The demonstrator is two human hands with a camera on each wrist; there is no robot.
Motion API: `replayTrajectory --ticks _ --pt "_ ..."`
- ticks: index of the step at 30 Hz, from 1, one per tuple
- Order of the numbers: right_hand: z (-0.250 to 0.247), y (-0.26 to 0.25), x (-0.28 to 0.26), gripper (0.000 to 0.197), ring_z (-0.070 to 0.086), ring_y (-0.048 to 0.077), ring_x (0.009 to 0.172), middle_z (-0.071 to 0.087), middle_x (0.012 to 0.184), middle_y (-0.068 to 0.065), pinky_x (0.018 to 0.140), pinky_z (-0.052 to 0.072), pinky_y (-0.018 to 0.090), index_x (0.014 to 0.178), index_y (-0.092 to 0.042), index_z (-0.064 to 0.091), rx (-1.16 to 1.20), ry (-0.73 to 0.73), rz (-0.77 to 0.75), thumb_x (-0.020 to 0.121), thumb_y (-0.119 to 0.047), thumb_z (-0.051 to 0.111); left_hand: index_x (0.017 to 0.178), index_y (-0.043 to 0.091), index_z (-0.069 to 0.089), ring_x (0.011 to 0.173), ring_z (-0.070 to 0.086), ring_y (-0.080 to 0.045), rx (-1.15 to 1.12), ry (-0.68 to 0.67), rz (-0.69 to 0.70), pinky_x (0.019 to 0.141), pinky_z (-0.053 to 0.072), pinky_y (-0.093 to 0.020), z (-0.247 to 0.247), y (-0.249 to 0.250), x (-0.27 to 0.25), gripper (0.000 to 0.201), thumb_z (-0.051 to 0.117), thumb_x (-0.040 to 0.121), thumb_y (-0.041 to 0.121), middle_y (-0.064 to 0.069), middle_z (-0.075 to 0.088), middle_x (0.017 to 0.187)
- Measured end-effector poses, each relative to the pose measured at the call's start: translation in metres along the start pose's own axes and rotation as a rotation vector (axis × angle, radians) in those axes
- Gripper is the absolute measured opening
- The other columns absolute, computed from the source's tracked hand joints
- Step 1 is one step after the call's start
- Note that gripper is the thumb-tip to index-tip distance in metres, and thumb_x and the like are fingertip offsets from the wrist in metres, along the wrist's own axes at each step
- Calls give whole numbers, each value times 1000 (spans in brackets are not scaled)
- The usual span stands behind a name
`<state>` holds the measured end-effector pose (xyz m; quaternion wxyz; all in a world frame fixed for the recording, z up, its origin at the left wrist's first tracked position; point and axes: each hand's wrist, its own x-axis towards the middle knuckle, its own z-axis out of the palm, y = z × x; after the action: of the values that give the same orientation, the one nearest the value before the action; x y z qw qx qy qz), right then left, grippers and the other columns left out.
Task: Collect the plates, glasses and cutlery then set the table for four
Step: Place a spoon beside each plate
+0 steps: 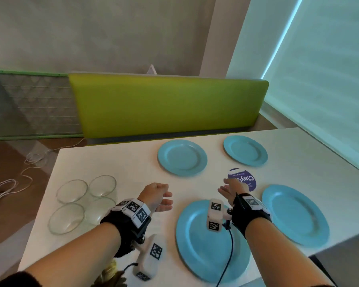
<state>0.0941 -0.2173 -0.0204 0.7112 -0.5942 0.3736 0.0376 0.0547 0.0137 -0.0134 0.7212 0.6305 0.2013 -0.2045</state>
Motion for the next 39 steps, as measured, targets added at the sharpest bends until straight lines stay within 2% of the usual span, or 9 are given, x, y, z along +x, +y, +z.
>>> replayTrajectory --ticks 3,8,12,15,18,23,28,35,39 --pt "20 38 -50 4 49 22 65 48 82 15 71 52 33 95 4 51 65 41 18 92 3 48 92 8 47 59 53 -18 138 -81 -37 45 53 -24 -31 -26 -34 11 45 98 16 -6 53 81" --pt "52 96 -129 19 45 22 60 44 71 11 87 49 41 77 -1 48 17 -29 81 95 2 43 78 19 47 68 55 -20 606 -118 4 62 49 -28 -89 -65 -79 14 48 92 20 -6 58 86" --pt "73 124 -166 28 43 17 43 39 57 7 38 48 24 67 -7 41 -72 -60 111 94 1 42 98 20 52 116 54 -25 1191 -40 118 95 43 -29 -137 -85 -96 10 49 92 29 -9 56 124" --pt "81 128 -180 31 40 17 52 39 63 8 49 44 27 66 -7 40 -144 -96 119 96 1 42 131 9 40 128 41 -29 1424 0 124 105 37 -35 -160 -95 -88 48 54 90 31 -14 43 136" --pt "79 129 -179 30 40 17 55 40 65 8 53 41 27 67 -6 41 -167 -116 125 96 1 42 139 7 29 134 32 -31 1580 26 66 111 32 -38 -176 -99 -78 67 60 87 35 -13 34 143" --pt "92 169 -207 30 35 16 53 36 63 6 45 42 23 68 -9 38 -235 -114 169 97 1 40 146 5 20 139 29 -30 1571 -51 -8 115 28 -39 -220 -123 -88 76 59 89 36 -14 29 150" --pt "85 179 -210 26 40 17 54 42 65 9 53 42 28 71 -6 43 -234 -79 184 95 1 44 145 9 26 138 32 -28 1544 -63 66 114 31 -38 -217 -130 -84 75 63 86 37 -12 32 149" --pt "85 174 -215 28 37 16 53 40 64 7 44 44 24 69 -7 42 -215 -90 178 95 2 43 140 13 40 133 40 -26 1606 -17 119 110 37 -35 -218 -123 -78 60 61 87 32 -10 40 143" --pt "82 172 -213 27 39 17 54 43 65 8 54 41 27 70 -6 44 -216 -71 176 95 2 43 139 14 43 130 46 -25 1590 -8 90 107 40 -31 -217 -118 -73 55 60 87 23 -9 45 141"
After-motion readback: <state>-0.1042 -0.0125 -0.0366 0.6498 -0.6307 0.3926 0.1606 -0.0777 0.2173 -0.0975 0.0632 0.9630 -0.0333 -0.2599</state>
